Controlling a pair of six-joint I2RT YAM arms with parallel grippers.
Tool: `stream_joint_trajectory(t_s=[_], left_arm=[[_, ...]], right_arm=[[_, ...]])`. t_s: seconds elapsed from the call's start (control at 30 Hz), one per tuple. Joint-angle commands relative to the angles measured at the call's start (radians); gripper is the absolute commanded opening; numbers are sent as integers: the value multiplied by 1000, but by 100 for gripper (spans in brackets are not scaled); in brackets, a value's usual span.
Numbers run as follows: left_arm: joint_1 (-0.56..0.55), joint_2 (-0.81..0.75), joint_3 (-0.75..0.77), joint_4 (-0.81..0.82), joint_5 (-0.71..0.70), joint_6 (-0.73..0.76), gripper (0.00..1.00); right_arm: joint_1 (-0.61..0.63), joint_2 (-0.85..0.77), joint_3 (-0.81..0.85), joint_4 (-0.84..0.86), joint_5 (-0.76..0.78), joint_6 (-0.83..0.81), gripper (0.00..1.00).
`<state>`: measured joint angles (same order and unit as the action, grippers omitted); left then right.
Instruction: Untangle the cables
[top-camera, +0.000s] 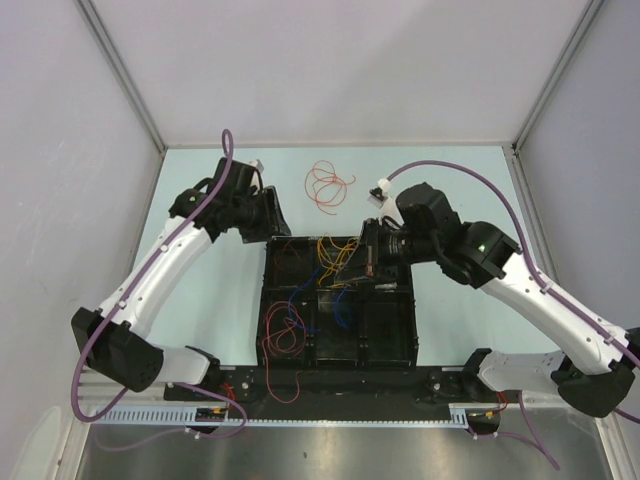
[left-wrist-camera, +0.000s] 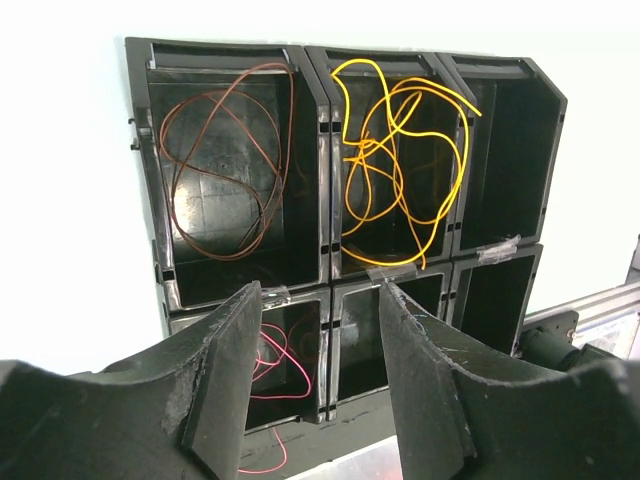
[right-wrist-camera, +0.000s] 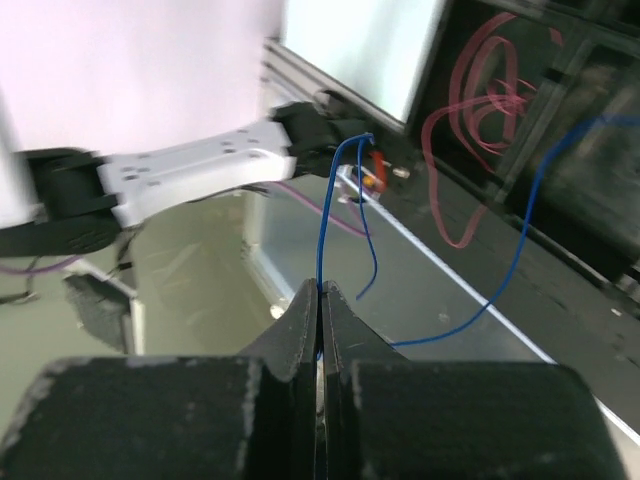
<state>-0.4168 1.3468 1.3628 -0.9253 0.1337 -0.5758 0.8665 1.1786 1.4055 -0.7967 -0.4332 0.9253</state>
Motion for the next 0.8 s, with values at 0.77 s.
stream_joint_trajectory(t_s=[0.77], left_arm=[[-10, -51, -5, 23, -5, 1, 55]], right_arm=[[20, 141, -80, -199, 194, -226, 0]])
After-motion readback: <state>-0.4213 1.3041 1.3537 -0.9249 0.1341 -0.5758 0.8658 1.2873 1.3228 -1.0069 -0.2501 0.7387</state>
